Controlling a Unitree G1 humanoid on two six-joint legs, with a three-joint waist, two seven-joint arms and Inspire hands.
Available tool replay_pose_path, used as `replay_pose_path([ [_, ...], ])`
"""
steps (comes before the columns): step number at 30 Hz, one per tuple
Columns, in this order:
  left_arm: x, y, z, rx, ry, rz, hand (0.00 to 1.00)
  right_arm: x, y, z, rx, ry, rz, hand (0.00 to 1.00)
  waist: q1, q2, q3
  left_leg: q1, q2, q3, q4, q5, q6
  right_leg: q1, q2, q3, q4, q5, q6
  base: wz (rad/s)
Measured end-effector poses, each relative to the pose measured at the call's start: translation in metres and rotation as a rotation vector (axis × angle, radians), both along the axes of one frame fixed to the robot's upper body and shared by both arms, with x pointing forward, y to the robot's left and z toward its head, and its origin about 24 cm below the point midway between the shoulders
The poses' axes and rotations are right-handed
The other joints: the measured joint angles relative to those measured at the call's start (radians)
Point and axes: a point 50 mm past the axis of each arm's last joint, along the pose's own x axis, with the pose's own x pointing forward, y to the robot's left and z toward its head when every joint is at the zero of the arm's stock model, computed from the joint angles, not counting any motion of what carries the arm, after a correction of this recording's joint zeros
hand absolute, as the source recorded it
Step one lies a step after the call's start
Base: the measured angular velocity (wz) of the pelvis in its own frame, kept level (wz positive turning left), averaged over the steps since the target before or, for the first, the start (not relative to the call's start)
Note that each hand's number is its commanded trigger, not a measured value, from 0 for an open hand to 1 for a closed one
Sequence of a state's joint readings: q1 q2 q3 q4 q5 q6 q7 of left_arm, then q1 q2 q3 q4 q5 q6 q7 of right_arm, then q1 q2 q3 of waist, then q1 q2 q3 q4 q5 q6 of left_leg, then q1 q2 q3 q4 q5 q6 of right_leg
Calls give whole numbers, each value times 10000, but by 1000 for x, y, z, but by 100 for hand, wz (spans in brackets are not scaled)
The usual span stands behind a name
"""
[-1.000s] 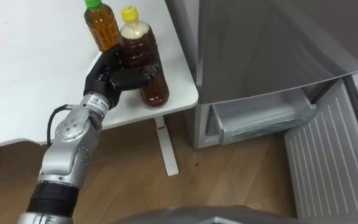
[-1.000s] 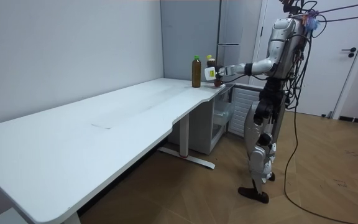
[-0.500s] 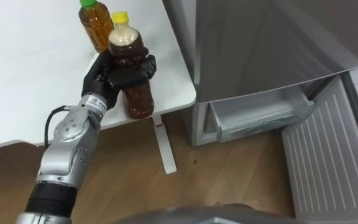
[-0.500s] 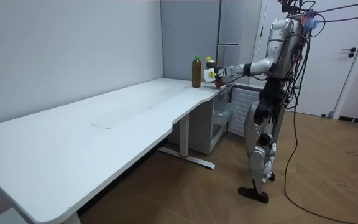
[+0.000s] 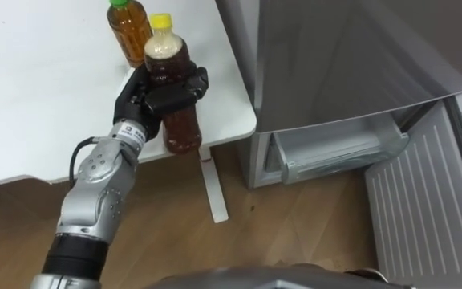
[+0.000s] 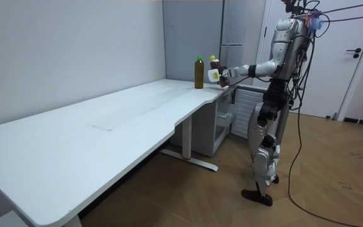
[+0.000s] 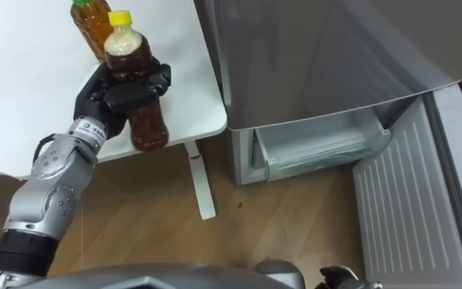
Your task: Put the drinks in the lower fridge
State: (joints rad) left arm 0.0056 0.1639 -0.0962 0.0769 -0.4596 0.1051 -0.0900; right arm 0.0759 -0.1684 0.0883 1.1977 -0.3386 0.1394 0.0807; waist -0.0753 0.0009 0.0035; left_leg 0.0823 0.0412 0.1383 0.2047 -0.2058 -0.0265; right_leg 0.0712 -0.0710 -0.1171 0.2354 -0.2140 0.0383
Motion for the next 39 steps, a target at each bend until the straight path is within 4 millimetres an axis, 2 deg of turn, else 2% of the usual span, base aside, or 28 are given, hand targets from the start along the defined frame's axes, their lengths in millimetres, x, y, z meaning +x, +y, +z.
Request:
replay_pose_path([
  [5, 0, -18, 15, -734, -632, -690, 100, 14, 1, 3, -282, -670, 135, 0, 41, -82, -1, -60, -8, -74, 20, 2, 3, 18, -22, -105, 9, 1, -1, 5],
  [8, -2, -31, 16, -1221, -782, -1301, 100, 23, 1, 5, -361, -1084, 239, 0, 142, -77, 5, -65, -9, -63, 12, 2, 2, -8, -19, -96, 6, 2, -1, -1],
  [12, -5, -43, 16, -1649, -782, -1996, 100, 46, 3, 13, -431, -2255, 426, 0, 287, -71, 10, -53, -8, -53, 10, 3, 1, -40, -21, -97, -5, 2, -3, -1],
  [15, -5, -44, 16, -1980, -775, -2129, 100, 61, 10, 18, -130, -3161, 306, 0, 301, -76, 14, -54, -7, -74, 8, 3, 1, 4, -18, -147, -86, 5, -6, 1],
  [17, -6, -47, 15, -1995, -764, -2259, 100, 76, 25, 23, 583, -4099, 204, 0, 290, -73, 14, -52, 0, -75, 5, 3, -1, 26, -10, -162, -148, 19, -14, 2],
  [21, -7, -49, 16, -2050, -808, -2535, 100, 92, 53, 29, 1967, -4874, 390, 0, 354, -58, 20, 24, -1, -61, -8, 2, -1, 147, -8, -161, -175, 19, -14, 1],
  [23, -7, -50, 16, -2063, -823, -2550, 100, 95, 59, 31, 2436, -5005, 291, 0, 335, -45, 27, 41, 1, -79, -5, 2, -2, 208, -9, -206, -172, 22, -16, 7],
  [27, -9, -53, 15, -2098, -790, -2731, 100, 101, 67, 36, 3204, -5201, 286, 0, 285, 26, 91, 134, 2, -119, -1, 2, -2, 326, -11, -237, -168, 23, -18, 3],
  [31, -14, -58, 11, -2164, -672, -3085, 100, 110, 72, 44, 3761, -5524, 587, 0, 272, 24, 110, 147, 2, -103, 2, 2, -2, 299, -18, -225, -131, 22, -16, 0],
  [35, -19, -58, 7, -2229, -577, -3353, 100, 122, 80, 57, 4596, -5931, 1260, 0, 247, -105, 177, 136, 1, -74, 24, 2, -2, 219, -17, -172, -157, 5, 1, -2],
  [39, -19, -54, 7, -1873, -598, -3494, 100, 124, 88, 63, 5411, -5888, 1805, 0, 318, -235, 136, -35, 11, -74, 155, -2, -2, 123, -18, -204, -130, 21, -9, 1],
])
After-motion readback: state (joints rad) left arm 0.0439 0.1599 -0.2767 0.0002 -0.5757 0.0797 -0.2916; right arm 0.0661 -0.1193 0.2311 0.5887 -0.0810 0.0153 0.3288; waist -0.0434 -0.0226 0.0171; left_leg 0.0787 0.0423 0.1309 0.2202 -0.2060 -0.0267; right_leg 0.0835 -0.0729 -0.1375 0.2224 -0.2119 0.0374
